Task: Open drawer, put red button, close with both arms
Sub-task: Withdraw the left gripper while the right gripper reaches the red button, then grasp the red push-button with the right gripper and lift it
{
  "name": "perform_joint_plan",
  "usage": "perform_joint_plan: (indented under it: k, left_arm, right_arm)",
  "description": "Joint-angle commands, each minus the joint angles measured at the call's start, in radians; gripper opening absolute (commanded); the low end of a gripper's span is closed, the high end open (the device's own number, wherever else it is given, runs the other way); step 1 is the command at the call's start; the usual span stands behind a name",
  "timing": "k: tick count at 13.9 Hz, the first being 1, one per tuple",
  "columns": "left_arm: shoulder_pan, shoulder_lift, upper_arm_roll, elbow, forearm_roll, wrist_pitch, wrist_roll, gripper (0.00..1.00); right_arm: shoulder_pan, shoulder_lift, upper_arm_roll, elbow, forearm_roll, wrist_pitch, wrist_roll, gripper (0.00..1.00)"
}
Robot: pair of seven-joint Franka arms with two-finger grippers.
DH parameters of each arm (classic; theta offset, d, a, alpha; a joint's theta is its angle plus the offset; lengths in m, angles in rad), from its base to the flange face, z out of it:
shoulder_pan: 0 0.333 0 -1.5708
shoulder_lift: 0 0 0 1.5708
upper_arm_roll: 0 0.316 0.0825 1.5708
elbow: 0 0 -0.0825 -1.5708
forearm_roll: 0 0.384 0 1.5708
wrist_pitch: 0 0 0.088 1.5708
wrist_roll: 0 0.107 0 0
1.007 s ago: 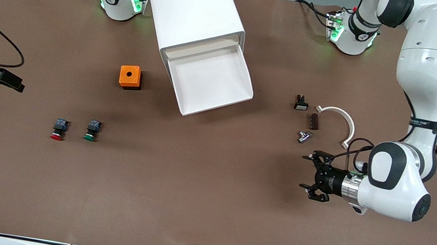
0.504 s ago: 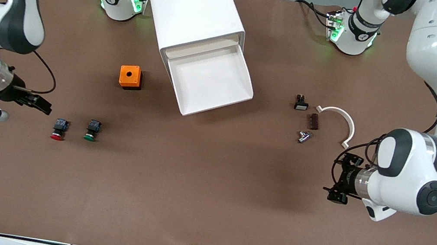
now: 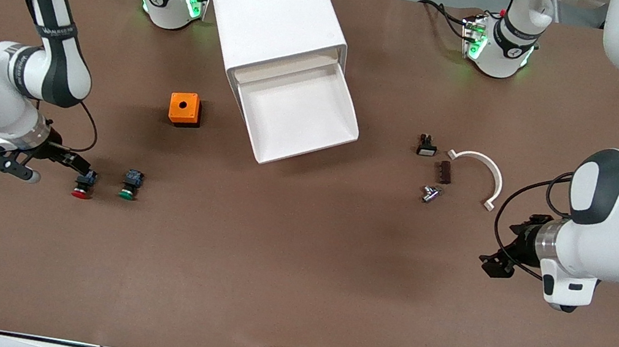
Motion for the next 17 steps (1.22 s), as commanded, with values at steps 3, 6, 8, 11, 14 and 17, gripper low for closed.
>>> perform_joint_plan:
  k: [3, 6, 8, 11, 14, 17]
  left_arm:
    - [-0.002, -0.053, -0.001, -0.037, 0.037, -0.019, 0.149, 1.0]
    - [-0.003, -0.061, -0.001, -0.035, 0.083, -0.018, 0.161, 1.0]
    - [-0.003, -0.064, -0.001, -0.035, 0.092, -0.01, 0.192, 1.0]
    - [-0.006, -0.063, -0.001, -0.034, 0.1, -0.008, 0.211, 1.0]
    - [-0.013, -0.059, -0.001, -0.034, 0.098, -0.01, 0.209, 1.0]
    - [-0.026, -0.064, -0.001, -0.034, 0.097, -0.01, 0.192, 1.0]
  right_arm:
    - [-0.029, 0.114, 0.01, 0.038, -0.023, 0.077, 0.0, 1.0]
    - [-0.02, 0.139, 0.01, 0.05, -0.023, 0.08, 0.002, 1.0]
    - [-0.018, 0.148, 0.01, 0.053, -0.023, 0.081, 0.0, 1.0]
    - [-0.015, 0.157, 0.011, 0.055, -0.022, 0.081, 0.002, 1.0]
    - [-0.003, 0.163, 0.011, 0.055, -0.022, 0.08, -0.003, 0.6]
    - [0.003, 0.163, 0.013, 0.056, -0.019, 0.072, 0.006, 0.0]
